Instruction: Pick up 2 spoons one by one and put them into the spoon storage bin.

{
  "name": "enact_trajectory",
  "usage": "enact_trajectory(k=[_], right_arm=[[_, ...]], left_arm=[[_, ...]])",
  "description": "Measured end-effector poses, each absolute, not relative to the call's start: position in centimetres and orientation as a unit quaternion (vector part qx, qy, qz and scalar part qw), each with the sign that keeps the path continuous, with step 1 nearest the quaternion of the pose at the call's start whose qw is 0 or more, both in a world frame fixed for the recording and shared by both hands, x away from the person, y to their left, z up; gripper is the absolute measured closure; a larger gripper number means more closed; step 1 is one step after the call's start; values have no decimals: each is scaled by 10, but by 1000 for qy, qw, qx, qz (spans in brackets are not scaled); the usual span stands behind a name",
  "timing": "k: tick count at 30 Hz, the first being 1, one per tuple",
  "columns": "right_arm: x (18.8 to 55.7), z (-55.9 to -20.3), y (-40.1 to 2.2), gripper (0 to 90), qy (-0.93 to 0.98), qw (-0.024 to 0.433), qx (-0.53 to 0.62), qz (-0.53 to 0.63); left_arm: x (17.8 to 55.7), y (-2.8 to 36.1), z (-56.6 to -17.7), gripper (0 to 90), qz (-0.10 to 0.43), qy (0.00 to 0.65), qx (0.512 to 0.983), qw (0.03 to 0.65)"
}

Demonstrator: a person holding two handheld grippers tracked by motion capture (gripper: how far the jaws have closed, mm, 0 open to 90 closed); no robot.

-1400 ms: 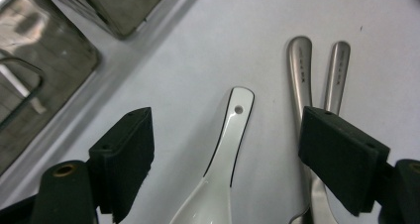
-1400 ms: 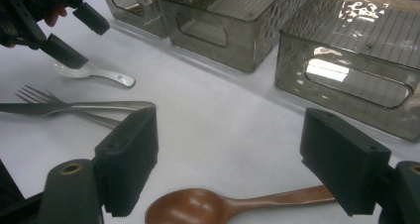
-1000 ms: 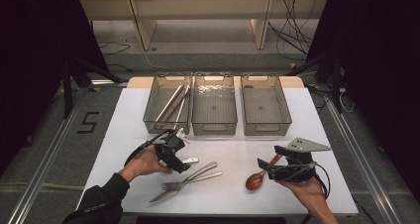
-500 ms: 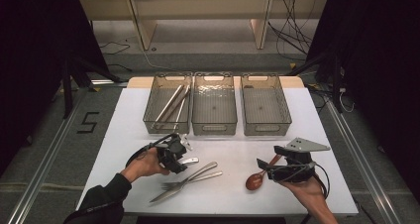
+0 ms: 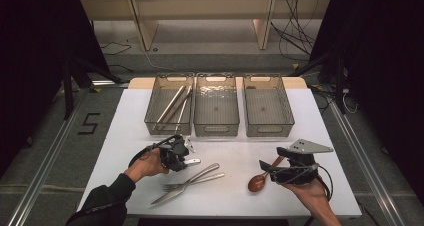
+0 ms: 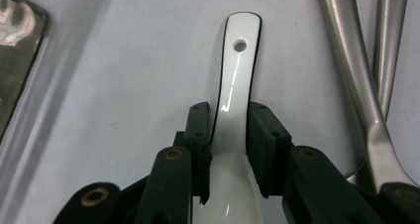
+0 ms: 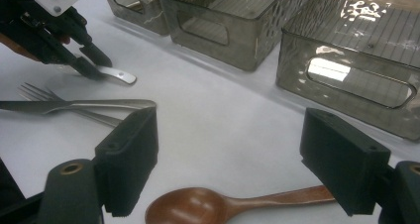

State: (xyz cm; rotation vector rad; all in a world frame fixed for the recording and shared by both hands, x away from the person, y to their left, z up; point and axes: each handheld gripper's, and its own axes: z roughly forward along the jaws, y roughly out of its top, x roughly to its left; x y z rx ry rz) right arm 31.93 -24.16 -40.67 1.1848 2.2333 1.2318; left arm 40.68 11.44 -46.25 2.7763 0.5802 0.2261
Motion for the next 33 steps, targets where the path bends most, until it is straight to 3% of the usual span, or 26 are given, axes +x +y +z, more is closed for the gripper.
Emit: enact_trajectory(k=[20,28,33], right_arm=[[319,-407,-242,238,784,165,416,431],[319,-407,-242,237,784,164,418,429],[319,-407,-243,238,784,165,418,430]], left_arm=[[416,110,-460,747,67,235,961,132],[424,113,-459,839,84,250,955,137],[425,113,-459,847,81,245,957,132]])
